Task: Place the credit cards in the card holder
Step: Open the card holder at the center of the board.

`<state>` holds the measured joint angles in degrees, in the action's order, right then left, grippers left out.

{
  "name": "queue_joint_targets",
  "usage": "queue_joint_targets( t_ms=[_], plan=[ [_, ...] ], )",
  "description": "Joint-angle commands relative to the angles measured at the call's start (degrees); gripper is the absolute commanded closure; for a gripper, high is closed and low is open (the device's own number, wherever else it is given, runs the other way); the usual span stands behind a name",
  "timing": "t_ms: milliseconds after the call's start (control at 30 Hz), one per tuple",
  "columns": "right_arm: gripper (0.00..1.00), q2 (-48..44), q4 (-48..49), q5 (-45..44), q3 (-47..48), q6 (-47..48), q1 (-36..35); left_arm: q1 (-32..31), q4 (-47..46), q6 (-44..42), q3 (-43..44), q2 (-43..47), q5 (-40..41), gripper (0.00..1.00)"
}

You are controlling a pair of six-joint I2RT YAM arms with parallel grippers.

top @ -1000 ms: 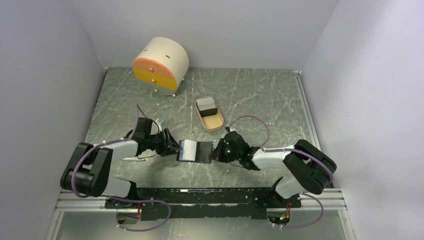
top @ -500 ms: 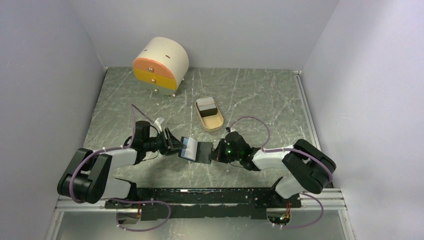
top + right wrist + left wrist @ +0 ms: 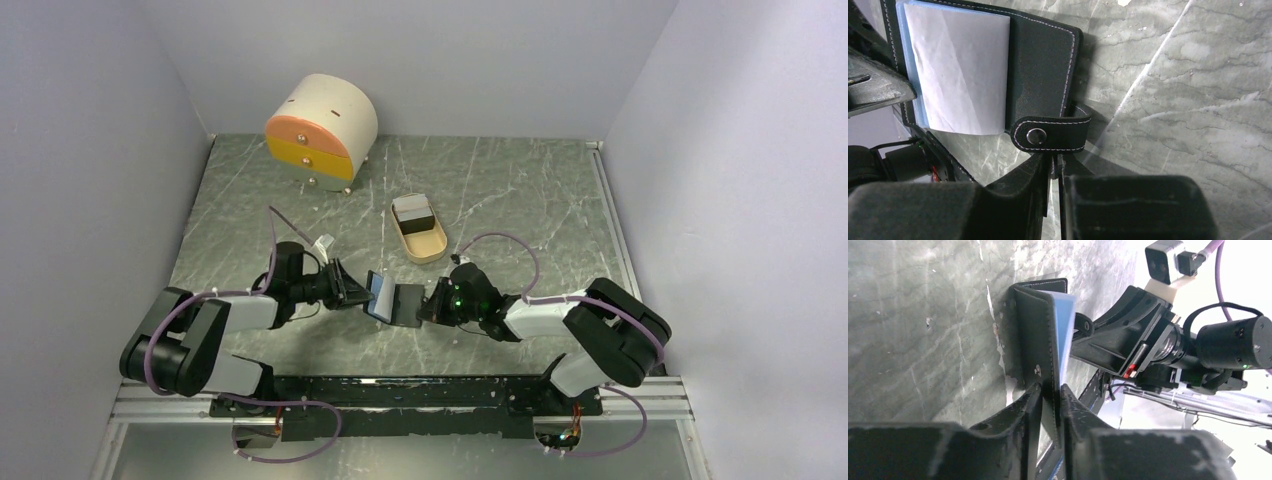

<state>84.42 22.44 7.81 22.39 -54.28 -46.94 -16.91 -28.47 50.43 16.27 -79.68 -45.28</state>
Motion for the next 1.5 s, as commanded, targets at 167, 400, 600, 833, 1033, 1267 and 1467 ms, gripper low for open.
queue_joint_targets(
  t_ms=[167, 400, 600, 833, 1033, 1267, 1467],
  plan=[
    [0.55, -6.3, -14.3, -3.7, 4.5, 2.4, 0.0, -1.4, 5.8, -4.0, 2.2, 5.6, 3.6, 0.91],
    [0.49, -17.0, -30.5, -10.2, 12.5, 2.5, -1.6, -3.9, 16.1, -7.8, 4.8, 11.0, 10.3, 0.91],
    [0.45, -13.7, -31.7, -13.5, 19.7, 2.1, -5.8, -4.8, 14.3, -6.0, 3.3, 11.1, 10.3, 0.91],
    [0.51, -5.6, -29.1, -13.3, 26.1, 3.1, -9.6, -5.9, 13.2, -5.0, 1.5, 11.7, 11.0, 0.91],
    [0.56, -1.7, -22.7, -11.8, 26.6, 1.2, -10.0, -6.1, 13.0, -5.1, 0.6, 12.4, 11.5, 0.91],
    [0.56, 5.1, -17.4, -9.0, 28.3, -3.6, -9.9, -6.1, 11.2, -4.8, -0.4, 12.2, 10.7, 0.91],
    [0.55, 8.5, -16.5, -7.9, 31.1, -4.6, -10.0, -6.1, 10.0, -4.7, -1.0, 11.9, 9.9, 0.91]
  ],
)
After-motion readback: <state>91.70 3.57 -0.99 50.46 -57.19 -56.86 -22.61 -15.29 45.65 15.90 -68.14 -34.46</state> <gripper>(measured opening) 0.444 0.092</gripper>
